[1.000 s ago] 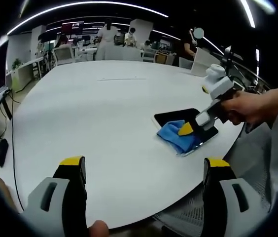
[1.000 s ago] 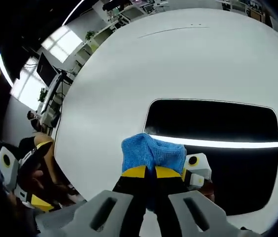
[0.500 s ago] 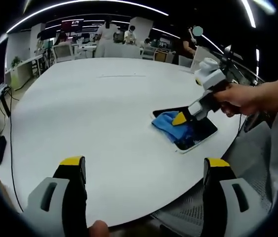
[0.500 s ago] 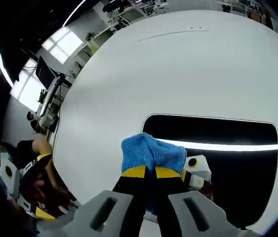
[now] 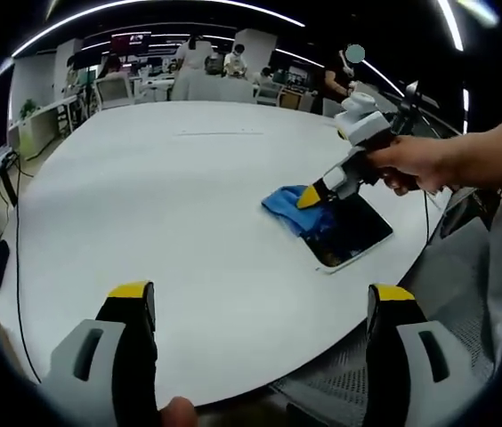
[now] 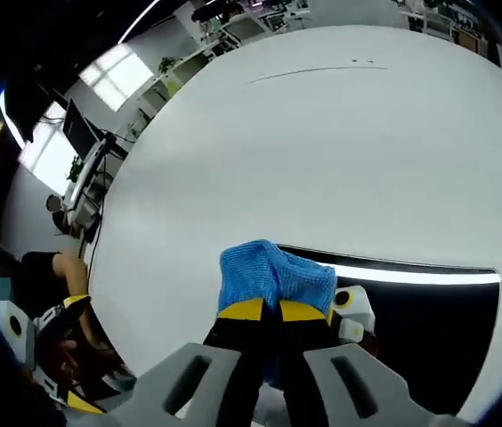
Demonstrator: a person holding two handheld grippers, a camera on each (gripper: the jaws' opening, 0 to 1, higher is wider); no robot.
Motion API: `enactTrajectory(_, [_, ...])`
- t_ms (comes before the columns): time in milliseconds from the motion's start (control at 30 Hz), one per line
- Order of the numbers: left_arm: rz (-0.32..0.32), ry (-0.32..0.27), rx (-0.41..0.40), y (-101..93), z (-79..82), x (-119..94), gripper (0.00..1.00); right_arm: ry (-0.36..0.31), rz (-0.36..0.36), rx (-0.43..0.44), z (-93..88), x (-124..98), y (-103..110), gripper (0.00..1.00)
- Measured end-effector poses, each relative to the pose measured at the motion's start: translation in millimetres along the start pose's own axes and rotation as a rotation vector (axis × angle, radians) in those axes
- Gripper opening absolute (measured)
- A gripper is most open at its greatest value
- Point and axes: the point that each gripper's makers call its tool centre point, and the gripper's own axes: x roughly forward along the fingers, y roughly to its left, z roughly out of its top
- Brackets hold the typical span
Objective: Wipe the mirror surface with the cleaning cloth until all visible marks leave the cleaned area.
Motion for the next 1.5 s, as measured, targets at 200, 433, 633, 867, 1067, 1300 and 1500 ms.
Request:
enactTrajectory(200, [-0.006, 0.008, -0.005, -2.5, -4.8, 0, 0.98, -0.005, -0.016, -0.012, 9.2, 3, -4, 0.00])
enactTrajectory(433, [-0.015, 0.000, -0.002, -4.9, -1.3, 2, 0.99, -0.017, -0.032, -0.029, 15.4, 4, -6, 0.00])
enactTrajectory(633, [-0.010, -0.004, 0.000, -1.4, 0.6, 3, 0.99, -0.024, -0.022, -0.048, 14.9, 4, -7, 0.00])
enactTrajectory(867, [-0.012, -0.005, 0.005, -3.7, 1.6, 2, 0.99, -0.036, -0.025, -0.032, 14.9, 3, -9, 0.00])
enactTrajectory(1067, [-0.009, -0.004, 0.004, -3.1, 0.1, 2, 0.99, -0.046, -0.030, -0.017, 14.1, -2, -20, 0.00])
enactTrajectory(1300, [-0.013, -0.003, 0.016, -4.1, 1.1, 3, 0.98, -0.051, -0.042, -0.011, 14.4, -5, -29, 0.00])
enactTrajectory(1500, [-0.007, -0.011, 0.017, -1.1, 4.8, 4, 0.98, -0.051, -0.052, 0.002, 14.0, -8, -36, 0.00])
